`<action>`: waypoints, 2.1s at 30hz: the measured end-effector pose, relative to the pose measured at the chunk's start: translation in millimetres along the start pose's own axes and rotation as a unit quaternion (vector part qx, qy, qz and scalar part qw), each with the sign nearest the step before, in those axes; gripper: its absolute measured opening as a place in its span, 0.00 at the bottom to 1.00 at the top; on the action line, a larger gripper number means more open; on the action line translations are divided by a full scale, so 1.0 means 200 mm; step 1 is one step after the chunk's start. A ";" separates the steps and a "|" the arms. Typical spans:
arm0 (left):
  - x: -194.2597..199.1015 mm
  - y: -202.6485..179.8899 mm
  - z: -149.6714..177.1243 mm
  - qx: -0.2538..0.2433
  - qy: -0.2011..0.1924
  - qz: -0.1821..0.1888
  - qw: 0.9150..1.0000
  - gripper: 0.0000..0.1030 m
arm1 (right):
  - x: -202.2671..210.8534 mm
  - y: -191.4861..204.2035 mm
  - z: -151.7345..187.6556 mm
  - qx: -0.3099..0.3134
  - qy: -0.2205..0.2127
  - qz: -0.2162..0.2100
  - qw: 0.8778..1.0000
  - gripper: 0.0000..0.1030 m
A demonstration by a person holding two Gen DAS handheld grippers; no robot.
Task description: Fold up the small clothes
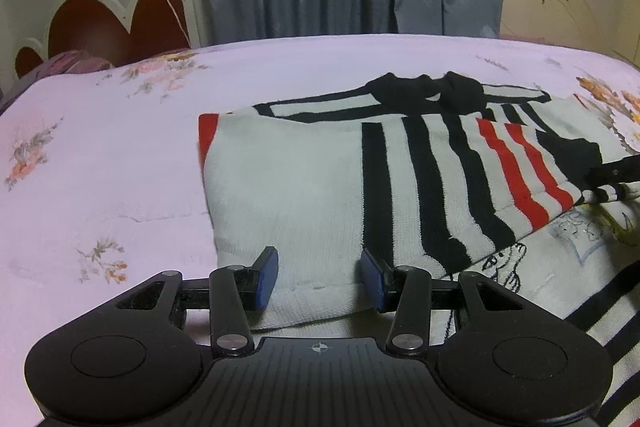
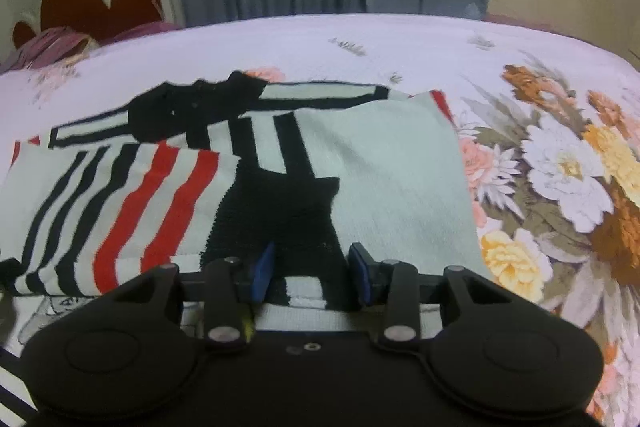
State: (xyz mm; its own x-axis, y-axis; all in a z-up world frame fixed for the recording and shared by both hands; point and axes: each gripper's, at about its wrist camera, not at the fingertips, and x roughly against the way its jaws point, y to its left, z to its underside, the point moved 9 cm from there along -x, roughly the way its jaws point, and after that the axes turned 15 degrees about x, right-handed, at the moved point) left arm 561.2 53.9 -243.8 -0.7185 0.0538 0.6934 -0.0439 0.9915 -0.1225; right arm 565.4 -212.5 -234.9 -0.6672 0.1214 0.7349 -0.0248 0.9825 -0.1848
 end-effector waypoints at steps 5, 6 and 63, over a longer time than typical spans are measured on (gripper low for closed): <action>0.04 -0.01 0.00 -0.009 -0.013 0.002 1.000 0.88 | 0.15 0.00 0.03 -0.009 -0.013 0.010 1.000 0.40; 0.04 -0.01 0.00 -0.009 -0.011 0.005 1.000 0.88 | 0.19 0.00 0.05 -0.012 -0.015 0.012 1.000 0.42; 0.82 0.24 0.97 0.327 0.077 0.151 0.930 0.36 | 0.80 -0.17 1.12 -0.230 -0.003 -0.307 0.923 0.50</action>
State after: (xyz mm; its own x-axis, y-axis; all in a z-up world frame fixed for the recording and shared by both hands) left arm 307.1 86.9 -273.2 -0.6608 0.3842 0.6447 -0.3051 0.6473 -0.6985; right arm 293.2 -258.7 -256.7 -0.6363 -0.4786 0.6050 -0.0816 0.8217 0.5641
